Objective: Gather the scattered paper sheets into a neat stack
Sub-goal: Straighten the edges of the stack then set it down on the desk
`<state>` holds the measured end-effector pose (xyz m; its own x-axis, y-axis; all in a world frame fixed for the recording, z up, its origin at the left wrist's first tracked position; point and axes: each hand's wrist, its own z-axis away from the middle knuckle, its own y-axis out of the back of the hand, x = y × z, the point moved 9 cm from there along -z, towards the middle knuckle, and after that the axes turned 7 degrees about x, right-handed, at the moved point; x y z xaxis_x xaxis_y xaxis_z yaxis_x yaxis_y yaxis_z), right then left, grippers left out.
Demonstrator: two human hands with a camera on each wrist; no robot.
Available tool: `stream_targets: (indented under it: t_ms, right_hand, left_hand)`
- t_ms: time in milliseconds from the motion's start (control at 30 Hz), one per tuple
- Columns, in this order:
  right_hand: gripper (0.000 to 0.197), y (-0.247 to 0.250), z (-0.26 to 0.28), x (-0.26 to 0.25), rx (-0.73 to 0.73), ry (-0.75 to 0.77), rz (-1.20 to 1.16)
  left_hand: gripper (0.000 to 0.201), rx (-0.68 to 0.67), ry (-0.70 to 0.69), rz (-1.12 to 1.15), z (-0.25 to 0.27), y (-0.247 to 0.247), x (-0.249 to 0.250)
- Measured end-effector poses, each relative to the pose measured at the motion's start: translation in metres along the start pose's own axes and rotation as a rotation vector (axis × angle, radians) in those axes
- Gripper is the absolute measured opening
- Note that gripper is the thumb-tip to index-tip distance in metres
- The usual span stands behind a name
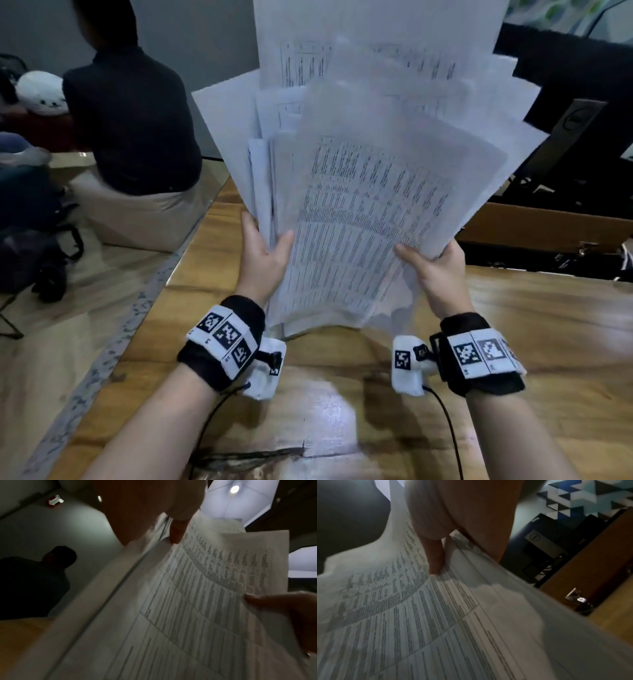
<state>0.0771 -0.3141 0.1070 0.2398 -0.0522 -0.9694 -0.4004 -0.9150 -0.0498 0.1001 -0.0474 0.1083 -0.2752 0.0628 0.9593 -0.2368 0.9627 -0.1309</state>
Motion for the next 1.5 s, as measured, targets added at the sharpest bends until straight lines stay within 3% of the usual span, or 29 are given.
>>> stream_targets:
  t_ms: [100,200,367,533,700,833,1033,1133,1267,1367,1500]
  right_hand:
    - [0.040,0.007,-0.003,-0.009,-0.019,0.055,0.024]
    - [0.042,0.018,-0.011,-0.021,0.002,0.083,-0.007]
    - [0.046,0.023,-0.023,-0.063,-0.018,0.184,-0.098]
    - [0.055,0.002,-0.027,-0.077,-0.109,0.201,-0.062]
    - [0.057,0.001,-0.023,-0.066,-0.058,0.193,-0.085]
    - [0.037,0.005,-0.017,-0.070,0.031,0.218,-0.118]
    - [0.047,0.010,-0.004,-0.085,0.031,0.251,-0.155]
    - [0.032,0.006,-0.001,-0.098,0.017,0.301,-0.140]
    - [0.015,0.006,-0.004,-0.127,0.063,0.415,-0.098]
    - [0.006,0.010,-0.007,-0.137,0.120,0.450,-0.125]
    - [0.019,0.015,-0.012,-0.128,0.169,0.430,-0.120]
  left_hand:
    - [0.054,-0.029,-0.020,-0.002,0.009,-0.007,0.003]
    - [0.073,-0.013,-0.025,0.021,0.008,-0.004,0.011]
    - [0.060,-0.086,-0.153,0.176,-0.005,-0.006,0.063]
    - [0.051,-0.239,-0.173,0.095,-0.009,-0.030,0.084]
    - [0.046,-0.122,-0.166,0.120,-0.009,-0.029,0.079]
    - [0.029,-0.107,-0.190,0.116,0.003,-0.040,0.089]
    - [0.042,-0.076,-0.259,0.133,0.001,-0.031,0.110]
    - [0.040,-0.068,-0.297,0.085,-0.005,-0.025,0.114]
    - [0.014,-0.064,-0.299,0.140,-0.009,-0.023,0.122]
    - [0.021,-0.034,-0.298,0.144,-0.011,-0.021,0.122]
    - [0.019,-0.028,-0.292,0.181,-0.015,-0.018,0.117]
